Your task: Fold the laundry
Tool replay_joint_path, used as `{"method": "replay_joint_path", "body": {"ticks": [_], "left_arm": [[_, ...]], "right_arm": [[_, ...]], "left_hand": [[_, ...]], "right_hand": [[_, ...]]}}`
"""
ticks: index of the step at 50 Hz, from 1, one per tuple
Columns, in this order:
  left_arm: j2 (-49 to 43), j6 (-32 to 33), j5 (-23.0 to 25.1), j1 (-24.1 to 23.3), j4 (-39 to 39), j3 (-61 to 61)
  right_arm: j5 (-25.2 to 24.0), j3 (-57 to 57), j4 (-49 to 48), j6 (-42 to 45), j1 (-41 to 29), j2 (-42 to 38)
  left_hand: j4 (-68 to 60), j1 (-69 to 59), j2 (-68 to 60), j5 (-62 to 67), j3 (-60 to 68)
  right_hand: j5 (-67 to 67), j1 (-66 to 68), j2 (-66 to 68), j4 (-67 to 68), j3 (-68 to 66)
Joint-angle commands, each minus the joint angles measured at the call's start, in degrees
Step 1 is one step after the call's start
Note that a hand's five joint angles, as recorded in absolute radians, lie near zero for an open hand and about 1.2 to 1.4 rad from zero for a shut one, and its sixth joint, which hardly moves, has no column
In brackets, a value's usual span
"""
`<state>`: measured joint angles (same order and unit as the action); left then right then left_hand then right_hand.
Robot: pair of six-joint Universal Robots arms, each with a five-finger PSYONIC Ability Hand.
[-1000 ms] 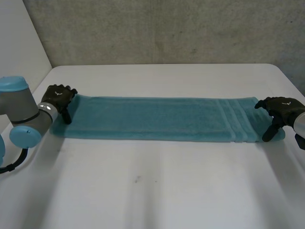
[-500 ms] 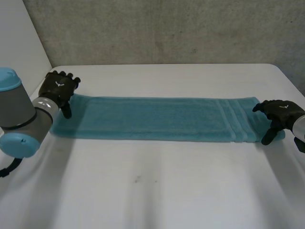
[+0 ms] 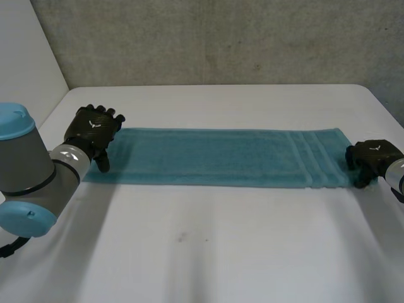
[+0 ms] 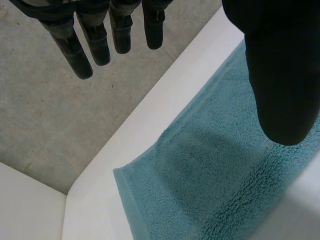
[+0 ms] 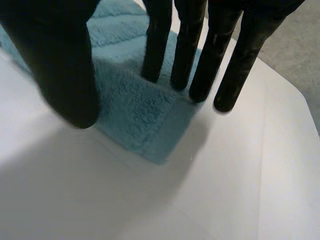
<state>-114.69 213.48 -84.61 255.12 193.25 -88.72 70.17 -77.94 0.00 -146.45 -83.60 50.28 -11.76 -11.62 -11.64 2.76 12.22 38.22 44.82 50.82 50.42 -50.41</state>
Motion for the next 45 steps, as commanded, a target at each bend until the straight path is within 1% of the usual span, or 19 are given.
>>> {"method": "replay_joint_path", "body": {"ticks": [1,6,11,17,20,21,22,24,25,27,28,29,30,32,33,35,38,40,45], "left_arm": [[0.0,0.01,-0.03,0.21,0.2,0.21],[0.61,0.01,-0.03,0.47,0.2,0.12],[2.54,0.01,-0.2,1.17,-0.24,-0.14],[4.65,0.01,-0.2,2.49,-0.42,-1.11],[5.97,0.01,-0.2,3.37,-0.42,-1.72],[6.41,0.01,-0.12,3.55,-0.42,-2.07],[6.41,0.01,-0.12,3.55,-0.42,-2.07],[7.29,-0.08,-0.2,3.63,-0.33,-2.42],[7.29,-0.08,-0.2,3.63,-0.33,-2.42],[8.17,-0.6,-0.2,3.63,-0.33,-2.77],[8.17,-0.61,-0.2,3.63,-0.33,-2.78],[8.61,-1.13,-0.2,3.55,-0.33,-3.04],[8.61,-1.13,-0.2,3.55,-0.33,-3.04],[9.4,-2.36,-0.2,3.55,-0.42,-3.39],[9.4,-2.37,-0.2,3.55,-0.42,-3.39],[10.28,-3.33,-0.2,3.55,-0.51,-3.91],[10.63,-3.51,-0.2,3.63,-0.51,-4.53],[11.16,-3.59,-0.2,3.72,-0.51,-5.23],[11.25,-3.68,-0.12,4.42,-0.51,-6.2]], "right_arm": [[2.17,1.91,-0.35,0.46,1.59,-0.71],[4.54,4.02,-0.61,1.08,5.02,-0.8],[7.34,8.76,-0.17,7.04,11.77,-0.1],[8.49,12.46,0.09,10.57,12.49,0.52],[8.49,14.04,0.09,8.64,8.71,3.24],[8.32,14.74,0.01,7.16,5.67,4.81],[8.32,14.75,0.0,7.14,5.64,4.82],[8.06,16.32,-0.08,4.87,-1.62,6.75],[8.05,16.33,-0.08,4.86,-1.66,6.76],[7.7,19.12,-0.43,3.72,-10.84,7.02],[7.7,19.14,-0.43,3.72,-10.89,7.02],[7.7,20.79,-0.7,3.54,-15.85,6.67],[7.7,20.81,-0.7,3.54,-15.9,6.67],[7.44,24.22,-1.75,3.63,-25.08,4.66],[7.44,24.24,-1.75,3.63,-25.12,4.65],[5.95,27.3,-3.59,3.89,-33.7,-0.16],[4.71,28.63,-4.39,3.72,-37.6,-2.65],[2.7,29.77,-5.26,4.15,-43.73,-7.28],[0.06,30.21,-6.15,4.24,-49.98,-13.09]], "left_hand": [[1.55,1.41,1.43,-2.54,-2.0],[1.55,1.41,1.43,-2.54,-2.0],[1.55,1.41,1.43,-2.54,-2.0],[1.72,1.58,1.59,-2.71,-2.17],[1.76,1.62,1.64,-2.76,-2.22],[1.76,1.62,1.64,-2.76,-2.22],[1.76,1.62,1.64,-2.76,-2.22],[1.76,1.62,1.64,-2.76,-2.22],[1.76,1.62,1.64,-2.76,-2.22],[1.76,1.62,1.64,-2.76,-2.22],[1.76,1.62,1.64,-2.76,-2.22],[1.76,1.62,1.64,-2.76,-2.22],[1.76,1.62,1.64,-2.76,-2.22],[1.72,1.58,1.6,-2.71,-2.17],[1.72,1.58,1.59,-2.71,-2.17],[1.72,1.58,1.59,-2.71,-2.17],[1.72,1.58,1.59,-2.71,-2.17],[1.76,1.62,1.64,-2.76,-2.22],[1.72,1.58,1.59,-2.71,-2.17]], "right_hand": [[31.78,35.18,29.18,29.58,-29.59],[31.78,35.18,29.18,29.58,-29.59],[31.78,35.18,29.18,29.58,-29.59],[31.78,35.18,29.18,29.58,-29.59],[31.78,35.18,29.18,29.58,-29.59],[31.78,35.18,29.18,29.58,-29.59],[31.78,35.18,29.18,29.58,-29.59],[31.78,35.18,29.18,29.58,-29.59],[31.78,35.18,29.18,29.58,-29.59],[31.78,35.18,29.18,29.58,-29.59],[31.78,35.18,29.18,29.58,-29.59],[31.78,35.18,29.18,29.58,-29.59],[31.78,35.18,29.18,29.58,-29.59],[31.78,35.18,29.18,29.58,-29.59],[31.78,35.18,29.18,29.58,-29.59],[31.78,35.18,29.18,29.58,-29.59],[31.78,35.18,29.18,29.58,-29.59],[31.78,35.18,29.18,29.58,-29.59],[31.78,35.18,29.18,29.58,-29.59]]}}
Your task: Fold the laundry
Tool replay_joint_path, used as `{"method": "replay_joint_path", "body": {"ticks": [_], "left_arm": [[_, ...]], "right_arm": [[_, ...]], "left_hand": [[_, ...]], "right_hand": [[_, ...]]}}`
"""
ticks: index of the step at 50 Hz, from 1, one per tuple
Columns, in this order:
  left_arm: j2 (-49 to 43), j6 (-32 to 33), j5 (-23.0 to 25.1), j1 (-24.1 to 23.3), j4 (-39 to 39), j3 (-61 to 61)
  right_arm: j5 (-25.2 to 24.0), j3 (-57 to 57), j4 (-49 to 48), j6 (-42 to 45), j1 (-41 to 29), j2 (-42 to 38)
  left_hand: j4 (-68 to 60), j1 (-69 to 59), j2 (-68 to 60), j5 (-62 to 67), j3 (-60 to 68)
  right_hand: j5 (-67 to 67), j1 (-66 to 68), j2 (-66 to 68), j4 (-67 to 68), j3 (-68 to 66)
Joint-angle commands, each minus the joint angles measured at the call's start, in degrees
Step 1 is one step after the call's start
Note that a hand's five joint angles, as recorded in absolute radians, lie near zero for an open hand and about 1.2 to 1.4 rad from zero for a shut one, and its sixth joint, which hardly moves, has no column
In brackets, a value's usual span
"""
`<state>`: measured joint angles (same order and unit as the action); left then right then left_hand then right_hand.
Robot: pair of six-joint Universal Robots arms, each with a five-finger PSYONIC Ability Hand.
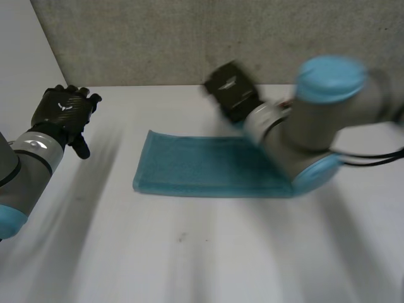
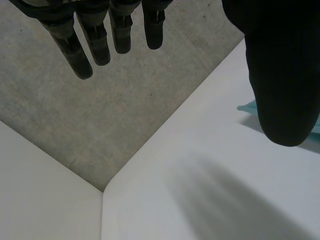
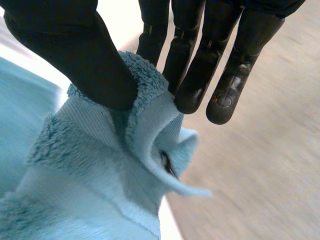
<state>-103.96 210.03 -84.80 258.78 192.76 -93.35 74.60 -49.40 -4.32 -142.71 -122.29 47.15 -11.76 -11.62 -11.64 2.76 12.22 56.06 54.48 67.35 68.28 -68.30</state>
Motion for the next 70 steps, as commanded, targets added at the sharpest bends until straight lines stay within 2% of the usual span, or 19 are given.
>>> {"method": "replay_joint_path", "body": {"ticks": [1,7,9,10,11,13,17,26,31,35,41,44,50,52,53,55,59,66,70], "left_arm": [[0.51,-0.24,0.07,0.76,-0.01,-1.57],[0.43,-0.24,0.16,1.02,0.16,-1.92],[0.34,-0.24,0.25,0.41,0.51,-1.57],[0.34,-0.24,0.25,0.41,0.51,-1.57],[0.25,-0.33,0.16,0.23,0.6,-1.14],[0.08,-0.33,0.16,0.06,0.6,-0.78],[-1.06,-0.42,0.16,-3.61,0.87,1.58],[-7.22,-3.05,0.07,-13.39,1.39,7.39],[-12.85,-4.02,-0.02,-17.78,1.39,10.73],[-18.63,-4.02,-0.1,-20.85,1.13,13.98],[-21.2,-4.19,-0.63,-21.3,1.39,14.95],[-21.11,-4.28,-1.94,-21.39,1.39,15.13],[-20.49,-4.46,-3.62,-21.65,1.39,14.95],[-19.36,-4.72,-4.14,-21.74,1.31,14.16],[-19.35,-4.72,-4.15,-21.74,1.31,14.16],[-18.04,-5.16,-4.23,-21.65,1.39,13.11],[-16.89,-5.6,-4.23,-21.65,1.39,12.06],[-13.9,-5.69,-4.32,-21.21,1.31,9.5],[-10.75,-5.69,-4.59,-20.51,1.04,7.22]], "right_arm": [[-4.9,1.68,-1.92,0.68,-12.7,-11.62],[-3.59,2.3,-1.92,2.17,-14.65,-15.15],[-0.88,2.56,-2.01,1.91,-14.03,-14.02],[-0.86,2.56,-2.01,1.91,-14.03,-14.01],[2.01,2.65,-2.01,1.39,-13.95,-12.27],[5.17,2.65,-1.92,0.43,-13.77,-9.99],[10.99,-0.5,-1.22,-5.8,-10.09,-2.43],[11.09,-17.13,-0.34,-13.38,0.47,10.42],[8.81,-26.8,2.82,-15.84,7.06,14.11],[2.85,-35.21,3.0,-19.79,14.16,15.52],[-5.33,-41.9,-1.03,-21.64,19.01,14.99],[-6.05,-43.84,-4.72,-22.26,20.24,14.47],[-6.57,-44.55,-8.87,-24.63,20.6,12.18],[-6.57,-44.55,-10.18,-25.33,20.6,11.39],[-6.57,-44.55,-10.18,-25.34,20.6,11.39],[-6.22,-44.46,-11.15,-24.9,20.68,11.13],[-5.79,-44.29,-11.41,-24.72,20.86,10.69],[-3.59,-44.2,-10.89,-24.02,23.58,9.89],[-2.09,-43.67,-9.66,-17.37,24.81,14.01]], "left_hand": [[1.72,1.58,1.59,-2.71,-2.17],[1.76,1.62,1.64,-2.76,-2.22],[1.76,1.62,1.64,-2.76,-2.22],[1.76,1.62,1.64,-2.76,-2.22],[1.76,1.62,1.64,-2.76,-2.22],[1.76,1.62,1.64,-2.76,-2.22],[1.76,1.62,1.64,-2.76,-2.22],[1.72,1.58,1.59,-2.71,-2.17],[1.55,1.41,1.43,-2.54,-2.0],[1.55,1.41,1.43,-2.54,-2.0],[1.38,1.24,1.26,-2.37,-1.84],[1.38,1.24,1.26,-2.37,-1.84],[1.38,1.24,1.26,-2.37,-1.84],[1.38,1.24,1.26,-2.37,-1.84],[1.38,1.24,1.26,-2.37,-1.84],[1.38,1.24,1.26,-2.37,-1.84],[1.38,1.24,1.26,-2.37,-1.84],[1.21,1.07,1.09,-2.2,-1.67],[1.38,1.24,1.26,-2.37,-1.84]], "right_hand": [[13.94,25.52,12.65,11.72,-11.7],[11.14,22.72,9.85,8.92,-8.9],[-27.82,-16.24,-29.11,-30.04,30.06],[-28.05,-16.47,-29.34,-30.27,30.29],[-53.86,-42.29,-55.15,-56.08,56.11],[-56.06,-44.48,-57.35,-58.28,58.3],[-56.06,-44.48,-57.35,-58.28,58.3],[-56.06,-44.48,-57.35,-58.28,58.3],[-56.06,-44.48,-57.35,-58.28,58.3],[-55.0,-43.42,-56.29,-57.22,57.24],[-44.42,-32.84,-45.71,-46.63,46.66],[-34.31,-22.73,-35.6,-36.53,36.56],[-31.08,-19.5,-32.37,-33.3,33.32],[-18.05,-6.48,-19.34,-20.27,20.3],[-17.96,-6.38,-19.25,-20.18,20.2],[1.3,12.88,0.02,-0.91,0.94],[13.88,25.46,12.59,11.66,-11.64],[13.94,25.52,12.65,11.72,-11.7],[13.94,25.52,12.65,11.72,-11.7]]}}
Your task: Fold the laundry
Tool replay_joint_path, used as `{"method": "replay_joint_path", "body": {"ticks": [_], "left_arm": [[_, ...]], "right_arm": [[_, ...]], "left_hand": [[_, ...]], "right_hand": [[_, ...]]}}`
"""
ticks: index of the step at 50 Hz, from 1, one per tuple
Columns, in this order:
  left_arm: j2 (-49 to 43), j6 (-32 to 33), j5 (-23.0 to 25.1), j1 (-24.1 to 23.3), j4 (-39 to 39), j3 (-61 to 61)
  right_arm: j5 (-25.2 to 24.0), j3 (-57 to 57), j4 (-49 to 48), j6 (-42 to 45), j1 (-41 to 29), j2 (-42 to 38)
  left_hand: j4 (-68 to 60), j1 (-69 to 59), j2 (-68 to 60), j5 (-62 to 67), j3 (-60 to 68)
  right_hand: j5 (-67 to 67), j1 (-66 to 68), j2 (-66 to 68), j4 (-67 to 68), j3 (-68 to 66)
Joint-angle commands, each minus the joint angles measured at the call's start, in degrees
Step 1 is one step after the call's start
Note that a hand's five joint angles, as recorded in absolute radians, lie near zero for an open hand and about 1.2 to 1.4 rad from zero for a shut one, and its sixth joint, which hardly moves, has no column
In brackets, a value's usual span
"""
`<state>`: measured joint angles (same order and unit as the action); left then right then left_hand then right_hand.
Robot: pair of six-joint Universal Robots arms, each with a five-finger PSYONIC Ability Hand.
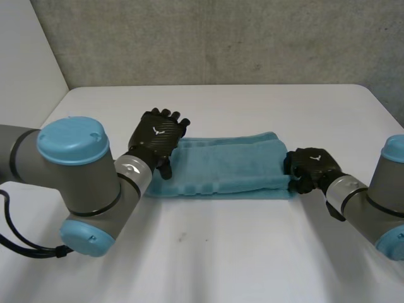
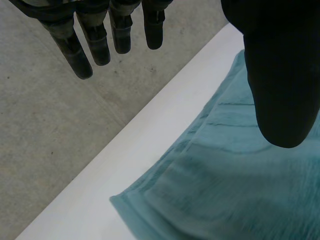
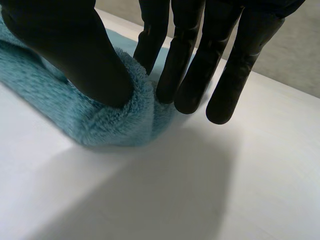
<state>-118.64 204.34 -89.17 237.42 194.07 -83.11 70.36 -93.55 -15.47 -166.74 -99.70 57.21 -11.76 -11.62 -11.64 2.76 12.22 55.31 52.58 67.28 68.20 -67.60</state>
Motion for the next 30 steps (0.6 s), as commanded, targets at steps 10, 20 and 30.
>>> {"method": "replay_joint_path", "body": {"ticks": [10,20,30], "left_arm": [[9.74,0.0,-0.56,3.66,-0.1,-7.59],[15.19,-0.78,-4.34,7.79,0.25,-10.32],[15.02,-7.46,-5.75,10.34,0.43,-9.62]], "right_arm": [[3.12,14.63,7.3,11.7,-10.34,6.6],[1.54,29.12,8.44,11.35,-32.64,-7.97],[4.43,31.49,9.23,14.33,-35.22,-15.99]], "left_hand": [[1.38,1.24,1.26,-2.37,-1.84],[1.76,1.62,1.64,-2.76,-2.22],[1.76,1.62,1.64,-2.76,-2.22]], "right_hand": [[14.69,27.42,12.72,11.8,-12.4],[14.69,27.42,12.72,11.8,-12.4],[-0.91,11.83,-2.87,-3.79,3.2]]}}
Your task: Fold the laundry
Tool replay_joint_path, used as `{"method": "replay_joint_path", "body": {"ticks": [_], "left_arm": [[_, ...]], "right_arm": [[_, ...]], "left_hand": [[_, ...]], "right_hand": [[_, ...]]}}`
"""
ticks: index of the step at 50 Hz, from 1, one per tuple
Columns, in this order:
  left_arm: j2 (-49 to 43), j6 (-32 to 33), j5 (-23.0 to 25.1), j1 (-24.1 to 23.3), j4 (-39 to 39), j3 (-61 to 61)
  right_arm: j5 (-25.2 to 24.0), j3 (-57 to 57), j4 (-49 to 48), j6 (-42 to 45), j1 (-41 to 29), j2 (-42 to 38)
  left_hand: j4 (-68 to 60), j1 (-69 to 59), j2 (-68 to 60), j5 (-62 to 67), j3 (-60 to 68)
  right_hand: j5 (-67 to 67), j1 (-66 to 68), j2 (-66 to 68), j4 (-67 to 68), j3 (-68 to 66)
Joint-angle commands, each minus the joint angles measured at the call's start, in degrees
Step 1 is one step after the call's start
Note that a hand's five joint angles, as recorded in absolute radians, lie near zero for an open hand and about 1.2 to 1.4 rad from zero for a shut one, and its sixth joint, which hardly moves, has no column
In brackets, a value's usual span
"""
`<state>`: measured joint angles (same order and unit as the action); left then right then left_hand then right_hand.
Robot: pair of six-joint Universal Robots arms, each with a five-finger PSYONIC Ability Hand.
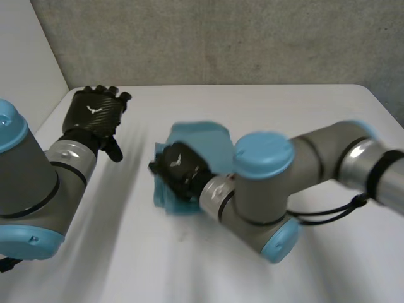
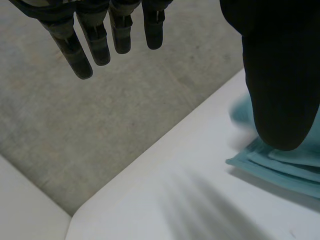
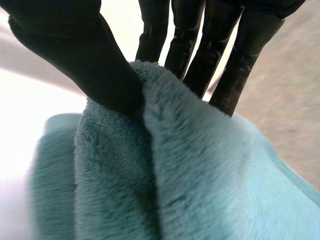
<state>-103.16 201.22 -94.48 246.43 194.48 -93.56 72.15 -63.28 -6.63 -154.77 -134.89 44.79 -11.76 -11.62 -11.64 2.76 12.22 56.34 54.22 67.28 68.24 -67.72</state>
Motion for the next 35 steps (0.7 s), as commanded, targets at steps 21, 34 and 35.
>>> {"method": "replay_joint_path", "body": {"ticks": [21,34,35], "left_arm": [[-20.15,-8.3,0.35,-11.94,-0.68,20.08],[-25.51,-12.87,0.0,-11.68,-10.61,19.91],[-25.51,-13.22,-0.17,-10.98,-11.83,19.56]], "right_arm": [[8.62,-0.35,7.51,-19.6,14.83,10.41],[4.14,8.0,16.83,-20.04,15.19,-2.69],[4.14,9.39,17.7,-20.13,15.19,-4.25]], "left_hand": [[1.55,1.41,1.43,-2.54,-2.0],[0.71,0.57,0.59,-1.7,-1.16],[0.71,0.57,0.59,-1.7,-1.16]], "right_hand": [[-56.34,-44.22,-57.28,-58.24,57.72],[-56.34,-44.22,-57.28,-58.24,57.72],[-56.34,-44.22,-57.28,-58.24,57.72]]}}
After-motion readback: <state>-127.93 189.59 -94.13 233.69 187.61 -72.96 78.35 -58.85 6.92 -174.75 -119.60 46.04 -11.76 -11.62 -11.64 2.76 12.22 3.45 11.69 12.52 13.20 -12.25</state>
